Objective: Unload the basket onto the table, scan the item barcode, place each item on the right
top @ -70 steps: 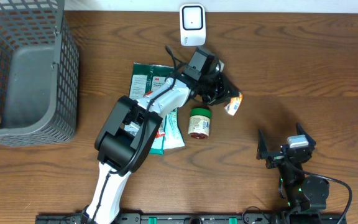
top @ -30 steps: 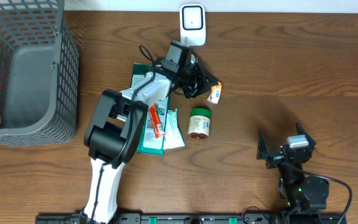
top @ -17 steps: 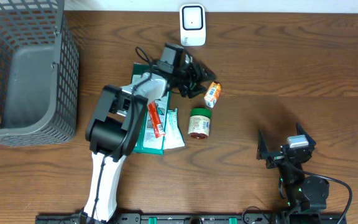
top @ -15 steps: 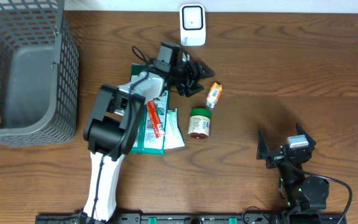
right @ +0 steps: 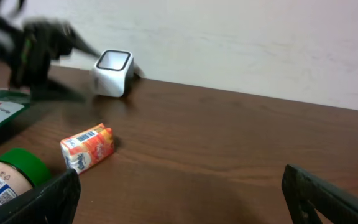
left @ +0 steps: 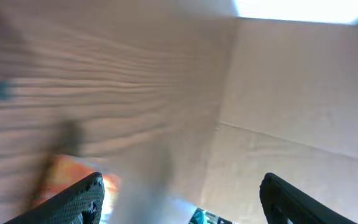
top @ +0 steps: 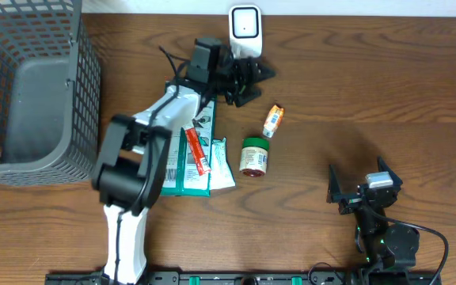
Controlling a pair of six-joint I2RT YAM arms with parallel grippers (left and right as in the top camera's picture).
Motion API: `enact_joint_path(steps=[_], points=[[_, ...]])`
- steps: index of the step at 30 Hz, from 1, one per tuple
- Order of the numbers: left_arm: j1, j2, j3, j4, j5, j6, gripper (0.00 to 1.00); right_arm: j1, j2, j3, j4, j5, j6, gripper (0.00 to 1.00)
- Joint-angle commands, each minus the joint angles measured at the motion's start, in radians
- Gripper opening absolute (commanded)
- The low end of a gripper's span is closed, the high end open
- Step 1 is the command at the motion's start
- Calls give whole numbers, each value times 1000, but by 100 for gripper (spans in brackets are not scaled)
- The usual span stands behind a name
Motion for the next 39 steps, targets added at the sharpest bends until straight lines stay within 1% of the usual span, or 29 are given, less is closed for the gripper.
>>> enact_joint_path(steps=[1, 3, 4, 6, 8, 10, 11, 13, 14, 16, 24, 39], points=[[12, -166, 34, -49, 26, 121, 81, 3, -2, -1, -4, 2, 4, 99], [23, -232, 34, -174, -33, 206, 81, 3, -2, -1, -4, 3, 4, 99], [31, -272, 34, -270, -105, 269, 81, 3, -2, -1, -3, 2, 4, 99], [40, -356, 34, -479, -340, 404, 81, 3, -2, -1, -3, 3, 4, 99], [41, -444, 34, -673, -673, 504, 81, 3, -2, -1, -3, 2, 4, 99], [41, -517, 34, -807, -948, 558, 81, 3, -2, -1, -4, 3, 4, 99], [41, -547, 34, -856, -1052, 575, 81, 3, -2, -1, -4, 3, 4, 99], [51, -602, 34, -943, -1242, 587, 81, 3, -2, -1, -4, 3, 4, 99], [57, -622, 34, -970, -1295, 587, 81, 3, -2, -1, -4, 2, 4, 99], [76, -654, 34, -1019, -1356, 587, 81, 3, -2, -1, -4, 3, 4, 99], [126, -659, 22, -1139, -1358, 586, 81, 3, -2, -1, -4, 2, 4, 99], [126, -657, 20, -1146, -1358, 586, 81, 3, -2, -1, -4, 2, 4, 99]])
